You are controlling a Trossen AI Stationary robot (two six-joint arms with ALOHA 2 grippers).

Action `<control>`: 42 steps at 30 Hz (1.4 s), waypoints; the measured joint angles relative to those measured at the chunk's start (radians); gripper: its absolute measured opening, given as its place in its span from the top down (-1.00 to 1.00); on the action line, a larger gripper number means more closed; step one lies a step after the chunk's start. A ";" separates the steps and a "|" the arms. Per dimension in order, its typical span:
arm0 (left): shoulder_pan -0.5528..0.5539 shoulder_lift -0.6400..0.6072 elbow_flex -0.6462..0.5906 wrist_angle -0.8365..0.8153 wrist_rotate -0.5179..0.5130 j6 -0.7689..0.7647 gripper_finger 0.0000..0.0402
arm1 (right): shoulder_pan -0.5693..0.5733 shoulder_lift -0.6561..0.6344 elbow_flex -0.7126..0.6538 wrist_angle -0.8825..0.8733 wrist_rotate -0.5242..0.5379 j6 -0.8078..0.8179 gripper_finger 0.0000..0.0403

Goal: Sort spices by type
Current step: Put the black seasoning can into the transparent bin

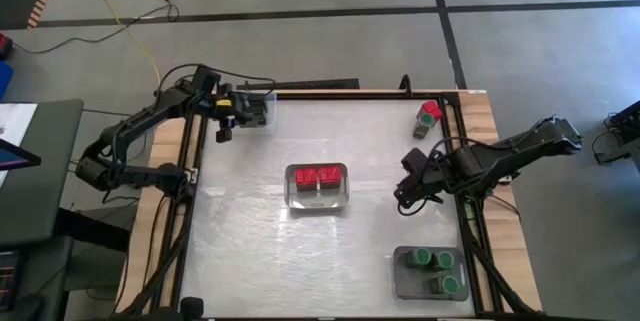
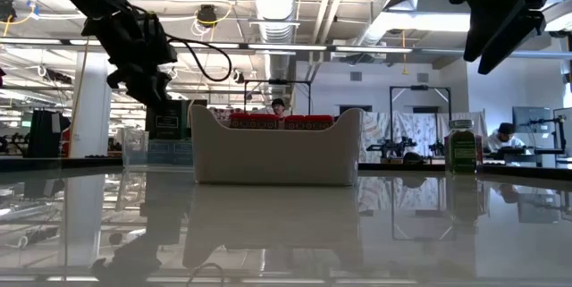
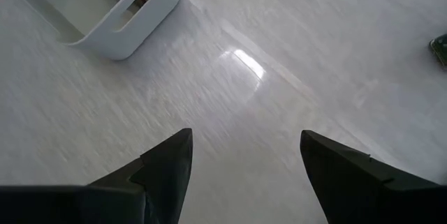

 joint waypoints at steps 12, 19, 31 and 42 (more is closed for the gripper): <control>0.000 -0.001 0.000 -0.002 0.016 -0.035 0.38 | -0.033 0.000 0.000 0.004 0.000 -0.009 -0.44; 0.000 -0.063 0.000 -0.005 0.018 -0.074 0.38 | -0.055 0.000 0.000 0.053 0.000 -0.046 -0.44; -0.093 -0.269 0.000 -0.100 0.022 -0.371 0.38 | -0.256 0.000 0.000 0.320 0.000 -0.356 -0.37; -0.368 -0.516 -0.066 -0.162 -0.148 -0.625 0.40 | -0.412 0.258 0.153 0.634 -0.183 -0.777 0.83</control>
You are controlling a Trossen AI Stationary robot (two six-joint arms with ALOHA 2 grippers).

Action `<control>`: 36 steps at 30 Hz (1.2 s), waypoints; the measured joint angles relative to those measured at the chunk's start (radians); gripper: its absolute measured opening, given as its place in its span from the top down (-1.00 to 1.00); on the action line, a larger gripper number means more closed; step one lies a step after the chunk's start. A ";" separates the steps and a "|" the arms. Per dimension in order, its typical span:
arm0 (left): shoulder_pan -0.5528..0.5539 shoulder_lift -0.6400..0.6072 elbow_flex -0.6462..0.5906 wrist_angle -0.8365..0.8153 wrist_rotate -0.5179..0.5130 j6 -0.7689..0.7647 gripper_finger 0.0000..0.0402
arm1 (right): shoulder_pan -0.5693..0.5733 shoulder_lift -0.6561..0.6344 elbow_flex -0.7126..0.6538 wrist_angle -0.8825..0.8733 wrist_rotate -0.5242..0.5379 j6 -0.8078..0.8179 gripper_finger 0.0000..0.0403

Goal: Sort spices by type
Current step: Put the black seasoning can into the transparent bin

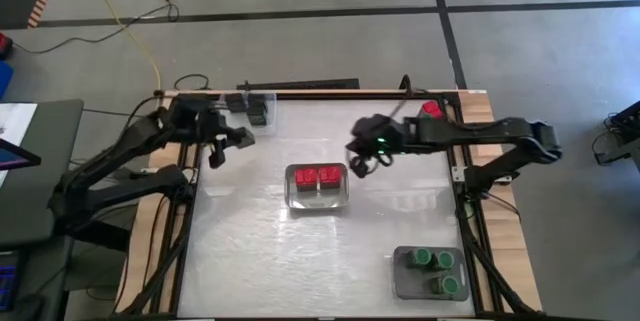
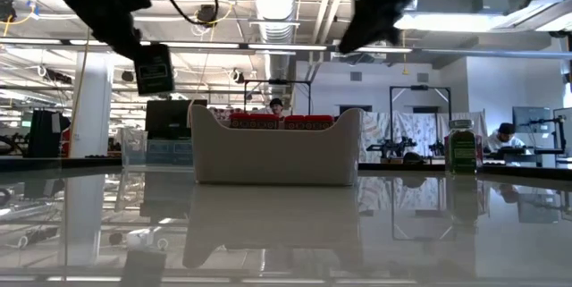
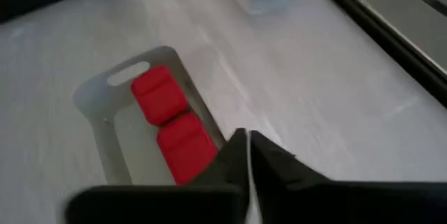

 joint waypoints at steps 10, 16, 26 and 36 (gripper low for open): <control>-0.083 -0.131 -0.089 0.051 -0.042 -0.077 0.40 | -0.043 0.236 0.215 0.014 -0.032 -0.074 0.77; -0.122 -0.091 -0.087 0.124 0.002 -0.113 0.40 | -0.052 0.338 0.279 0.172 -0.173 -0.124 0.76; -0.181 0.017 -0.087 0.214 0.002 -0.163 0.38 | -0.073 0.448 0.525 0.118 -0.339 -0.148 0.42; -0.242 0.105 -0.086 0.453 0.002 -0.278 0.39 | -0.098 0.437 0.562 -0.008 -0.346 -0.223 -0.39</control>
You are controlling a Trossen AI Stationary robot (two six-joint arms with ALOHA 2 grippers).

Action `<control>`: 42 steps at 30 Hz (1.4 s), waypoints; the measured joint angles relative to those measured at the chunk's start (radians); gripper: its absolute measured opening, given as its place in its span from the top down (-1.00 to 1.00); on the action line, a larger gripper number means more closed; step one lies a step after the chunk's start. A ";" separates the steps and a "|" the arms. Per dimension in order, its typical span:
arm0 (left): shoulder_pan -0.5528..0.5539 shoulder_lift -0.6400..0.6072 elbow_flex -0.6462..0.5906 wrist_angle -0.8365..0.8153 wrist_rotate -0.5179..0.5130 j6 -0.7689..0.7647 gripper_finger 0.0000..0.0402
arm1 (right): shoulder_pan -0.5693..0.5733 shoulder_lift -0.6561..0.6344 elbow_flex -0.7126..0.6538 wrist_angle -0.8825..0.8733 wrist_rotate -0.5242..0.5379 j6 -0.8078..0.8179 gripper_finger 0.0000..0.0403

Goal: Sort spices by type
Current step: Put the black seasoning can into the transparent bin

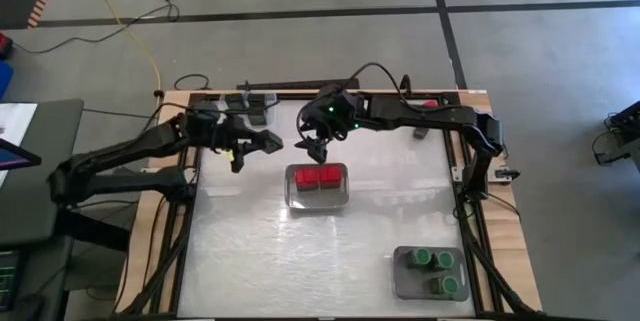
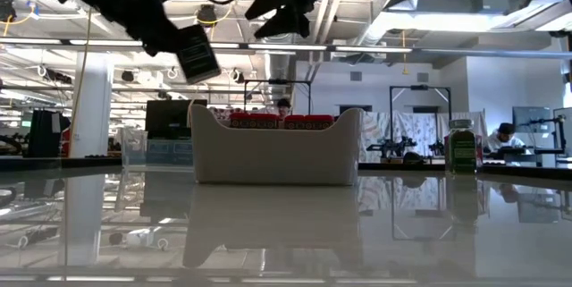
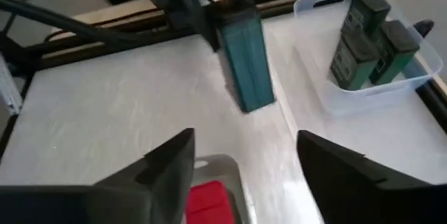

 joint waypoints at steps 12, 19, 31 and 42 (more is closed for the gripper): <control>-0.067 0.113 0.000 0.237 0.000 -0.050 0.39 | -0.011 0.025 0.000 0.001 -0.014 -0.188 -0.60; -0.114 0.154 0.000 0.338 -0.006 -0.071 0.39 | -0.037 0.027 -0.070 0.027 -0.086 -0.213 -0.58; -0.141 0.161 0.001 0.395 -0.075 -0.100 0.39 | -0.031 0.026 -0.100 0.114 -0.133 -0.268 -0.37; -0.141 0.161 0.001 0.378 -0.077 -0.050 0.38 | -0.040 0.026 -0.100 0.137 -0.132 -0.280 0.20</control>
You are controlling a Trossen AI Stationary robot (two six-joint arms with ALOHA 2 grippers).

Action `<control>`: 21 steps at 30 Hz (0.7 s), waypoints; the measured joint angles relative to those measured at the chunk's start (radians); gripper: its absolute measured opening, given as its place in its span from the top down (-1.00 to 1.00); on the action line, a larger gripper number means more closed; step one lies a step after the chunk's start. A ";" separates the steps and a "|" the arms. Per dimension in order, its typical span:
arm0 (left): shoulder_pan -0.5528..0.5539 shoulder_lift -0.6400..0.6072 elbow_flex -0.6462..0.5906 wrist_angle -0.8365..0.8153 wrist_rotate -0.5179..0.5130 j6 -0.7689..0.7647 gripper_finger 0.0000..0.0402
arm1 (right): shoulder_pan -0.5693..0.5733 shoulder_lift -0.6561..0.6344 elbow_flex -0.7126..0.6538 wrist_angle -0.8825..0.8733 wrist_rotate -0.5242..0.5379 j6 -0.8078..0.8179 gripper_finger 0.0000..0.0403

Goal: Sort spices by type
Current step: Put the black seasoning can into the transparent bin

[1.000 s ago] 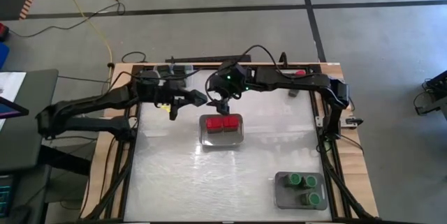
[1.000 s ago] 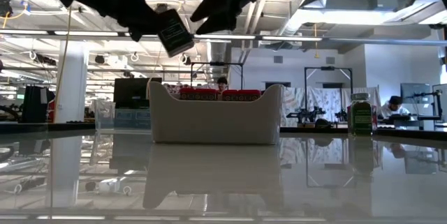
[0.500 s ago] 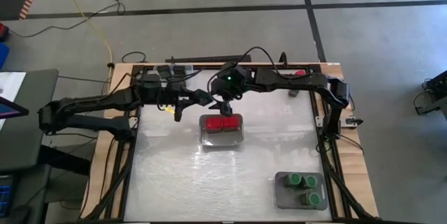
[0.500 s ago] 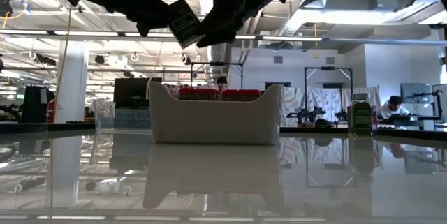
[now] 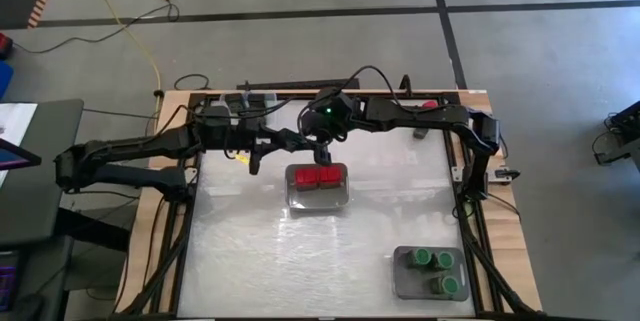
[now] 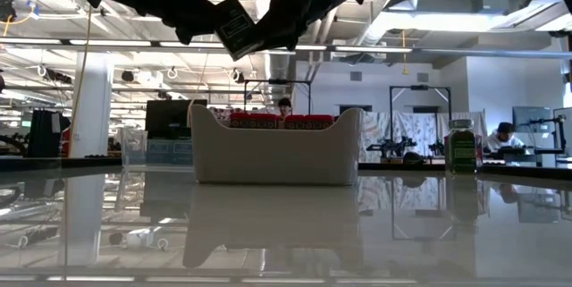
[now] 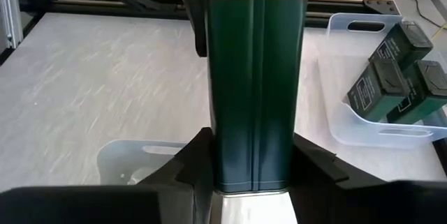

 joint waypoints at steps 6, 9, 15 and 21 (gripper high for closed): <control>0.000 0.000 0.000 -0.001 -0.008 -0.028 0.32 | -0.011 0.000 0.000 -0.001 -0.002 0.015 0.20; 0.001 0.000 0.000 -0.005 -0.016 -0.070 0.31 | -0.011 0.000 0.000 -0.002 -0.002 0.028 0.20; 0.006 0.000 0.000 0.000 -0.017 -0.091 0.29 | -0.012 0.000 0.000 -0.003 -0.002 0.042 0.17; 0.017 0.000 0.000 0.000 -0.038 -0.162 0.04 | -0.019 0.000 0.000 -0.008 0.005 0.065 0.18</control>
